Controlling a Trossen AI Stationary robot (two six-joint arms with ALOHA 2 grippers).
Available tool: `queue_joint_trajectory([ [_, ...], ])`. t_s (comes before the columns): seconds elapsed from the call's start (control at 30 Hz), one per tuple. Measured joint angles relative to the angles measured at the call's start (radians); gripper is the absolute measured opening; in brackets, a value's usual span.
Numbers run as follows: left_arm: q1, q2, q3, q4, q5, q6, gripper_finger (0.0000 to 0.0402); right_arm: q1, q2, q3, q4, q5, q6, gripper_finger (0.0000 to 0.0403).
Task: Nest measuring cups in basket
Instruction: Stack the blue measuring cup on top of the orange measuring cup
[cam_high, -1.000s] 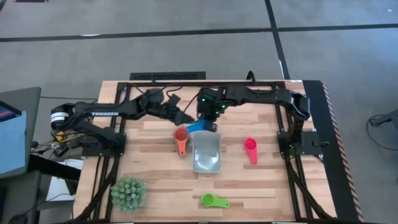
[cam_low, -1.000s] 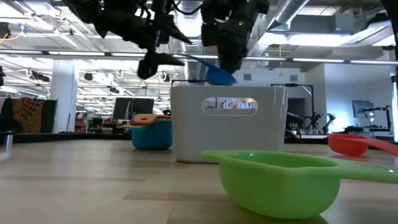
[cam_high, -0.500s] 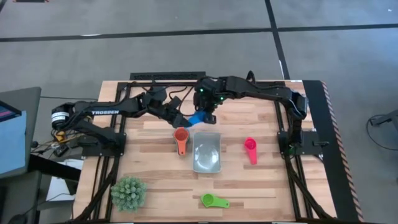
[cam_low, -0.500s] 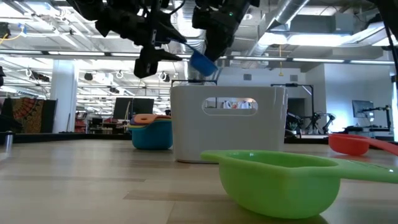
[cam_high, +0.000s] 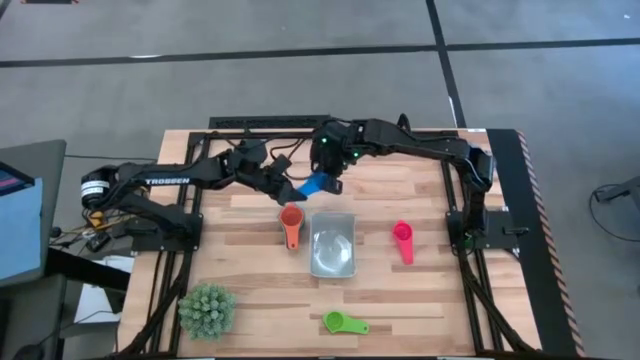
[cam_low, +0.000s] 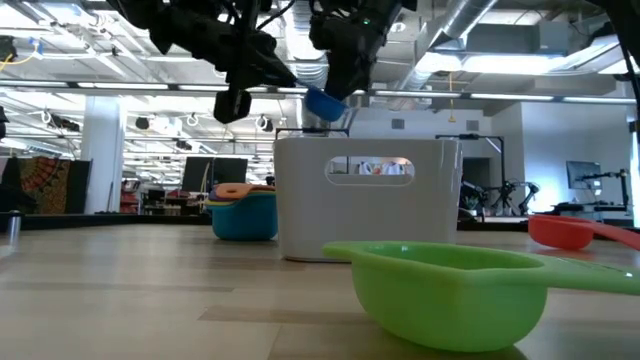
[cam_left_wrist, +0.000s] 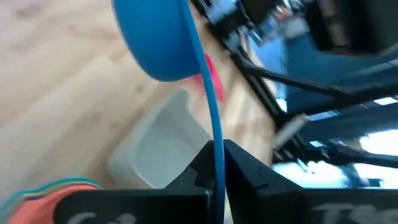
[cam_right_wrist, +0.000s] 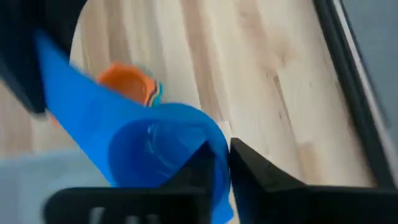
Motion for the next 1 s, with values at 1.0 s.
queue_joint_trajectory([
  [1.0, -0.074, -0.343, -0.002, -0.058, -0.675, 0.345, 0.0, -0.096, -0.047, -0.001, 0.48, -0.056, 0.748, 0.0154],
])
